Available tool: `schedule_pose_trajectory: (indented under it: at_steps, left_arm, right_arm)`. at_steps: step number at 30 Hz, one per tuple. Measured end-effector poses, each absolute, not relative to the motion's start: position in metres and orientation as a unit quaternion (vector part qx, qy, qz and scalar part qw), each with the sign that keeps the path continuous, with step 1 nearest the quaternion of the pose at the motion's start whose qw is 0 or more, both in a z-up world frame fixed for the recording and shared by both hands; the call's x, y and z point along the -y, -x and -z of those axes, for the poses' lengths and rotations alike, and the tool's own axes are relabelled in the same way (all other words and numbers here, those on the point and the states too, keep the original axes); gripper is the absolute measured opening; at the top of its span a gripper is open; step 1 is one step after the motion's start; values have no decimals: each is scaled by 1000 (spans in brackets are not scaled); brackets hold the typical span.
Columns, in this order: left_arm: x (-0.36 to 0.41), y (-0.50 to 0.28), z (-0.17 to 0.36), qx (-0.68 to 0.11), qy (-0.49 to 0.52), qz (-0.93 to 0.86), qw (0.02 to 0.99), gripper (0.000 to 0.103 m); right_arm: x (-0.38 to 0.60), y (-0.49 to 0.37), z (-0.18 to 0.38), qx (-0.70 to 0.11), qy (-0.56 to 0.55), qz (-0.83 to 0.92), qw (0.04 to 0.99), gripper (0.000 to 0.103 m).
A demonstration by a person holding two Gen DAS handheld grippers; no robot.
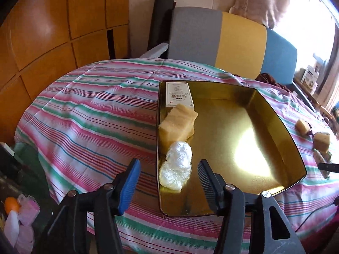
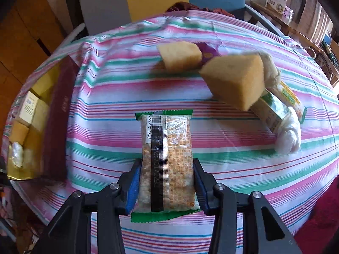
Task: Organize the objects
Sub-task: 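Carry the cracker packet into the tray with right and release it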
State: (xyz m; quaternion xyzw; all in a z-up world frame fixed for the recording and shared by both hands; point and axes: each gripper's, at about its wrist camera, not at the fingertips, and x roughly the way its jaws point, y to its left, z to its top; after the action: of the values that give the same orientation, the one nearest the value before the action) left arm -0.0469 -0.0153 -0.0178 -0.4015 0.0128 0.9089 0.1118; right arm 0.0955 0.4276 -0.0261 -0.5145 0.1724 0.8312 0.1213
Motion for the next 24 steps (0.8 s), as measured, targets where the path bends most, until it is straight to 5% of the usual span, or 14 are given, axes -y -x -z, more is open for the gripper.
schedule_pose_trajectory:
  at_steps: [8,17,24]
  left_arm:
    - [36,45,10,27,387,-917,94,62]
    - [59,45,15,60,394,-914,79,65]
    - [64,46,16,65,394,-914,75,67]
  right_arm:
    - [-260,13,-29,-114,485,-865,-60,46]
    - [-144,112,44,-59,569,-816,-81,46]
    - [-117,135,77,-115,590,-794,-89,47]
